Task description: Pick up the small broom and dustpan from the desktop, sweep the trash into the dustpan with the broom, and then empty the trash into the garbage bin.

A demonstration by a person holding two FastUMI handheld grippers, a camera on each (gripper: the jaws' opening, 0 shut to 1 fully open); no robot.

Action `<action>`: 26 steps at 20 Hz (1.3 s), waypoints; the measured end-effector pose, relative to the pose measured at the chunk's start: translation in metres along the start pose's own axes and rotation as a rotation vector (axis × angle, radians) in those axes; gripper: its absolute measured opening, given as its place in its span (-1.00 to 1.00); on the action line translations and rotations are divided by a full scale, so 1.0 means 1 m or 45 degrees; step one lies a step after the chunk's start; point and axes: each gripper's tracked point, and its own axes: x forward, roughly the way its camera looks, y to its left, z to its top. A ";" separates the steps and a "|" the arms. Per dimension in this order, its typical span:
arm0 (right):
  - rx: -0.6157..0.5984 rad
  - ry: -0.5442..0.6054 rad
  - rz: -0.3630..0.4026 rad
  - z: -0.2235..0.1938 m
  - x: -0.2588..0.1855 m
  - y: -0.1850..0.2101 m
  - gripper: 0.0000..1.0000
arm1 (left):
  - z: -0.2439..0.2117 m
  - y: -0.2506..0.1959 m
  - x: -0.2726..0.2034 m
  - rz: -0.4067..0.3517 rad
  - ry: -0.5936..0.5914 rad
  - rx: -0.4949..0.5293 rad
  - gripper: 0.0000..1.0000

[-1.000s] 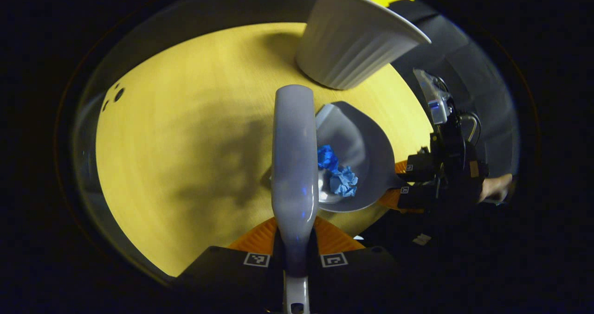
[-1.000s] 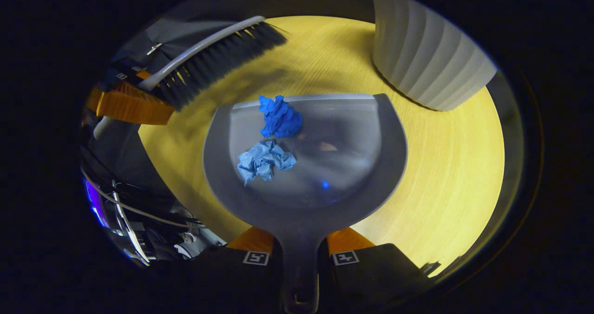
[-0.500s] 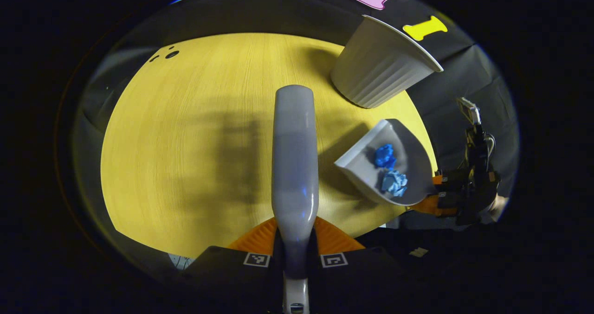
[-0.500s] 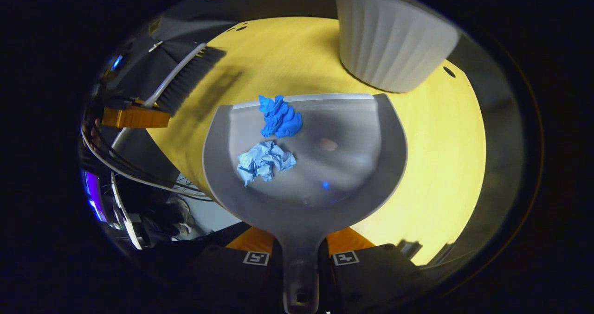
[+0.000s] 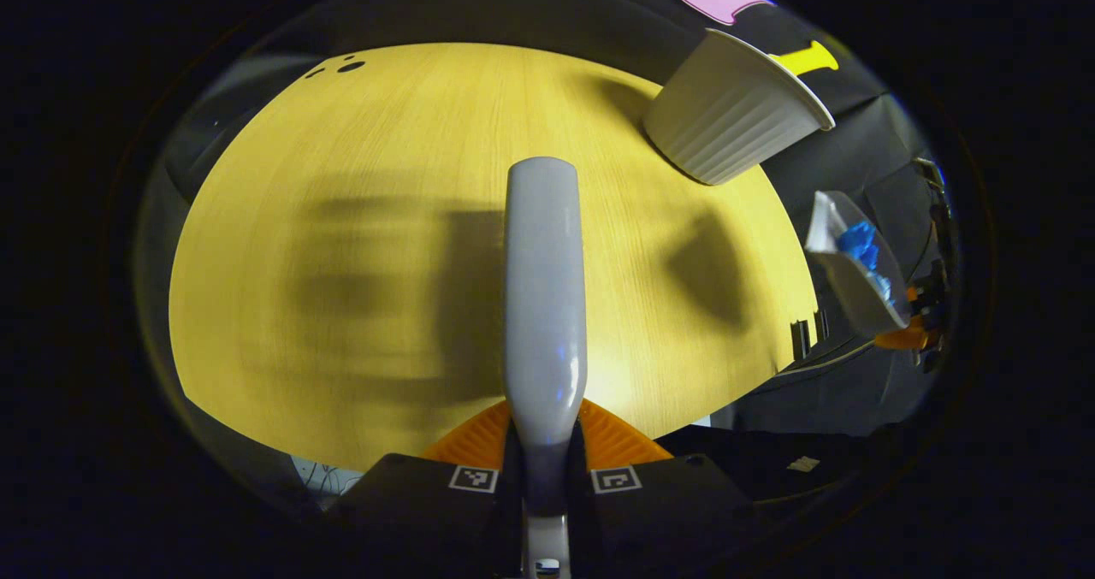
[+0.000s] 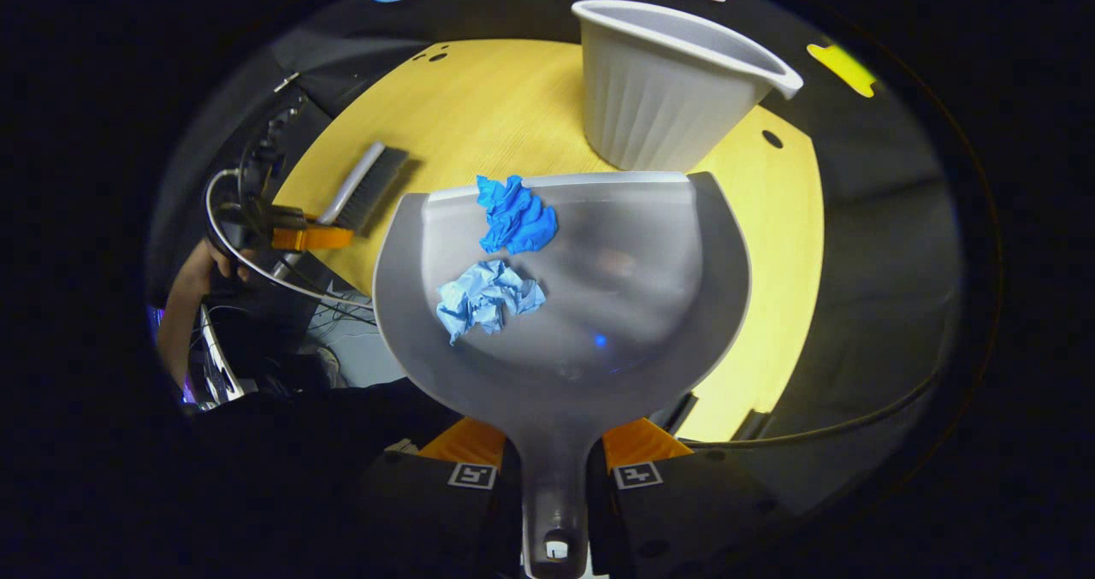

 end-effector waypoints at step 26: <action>-0.101 -0.191 -0.496 0.021 -0.049 -0.044 -0.31 | 0.013 0.060 -0.057 0.103 -0.149 -0.188 -0.50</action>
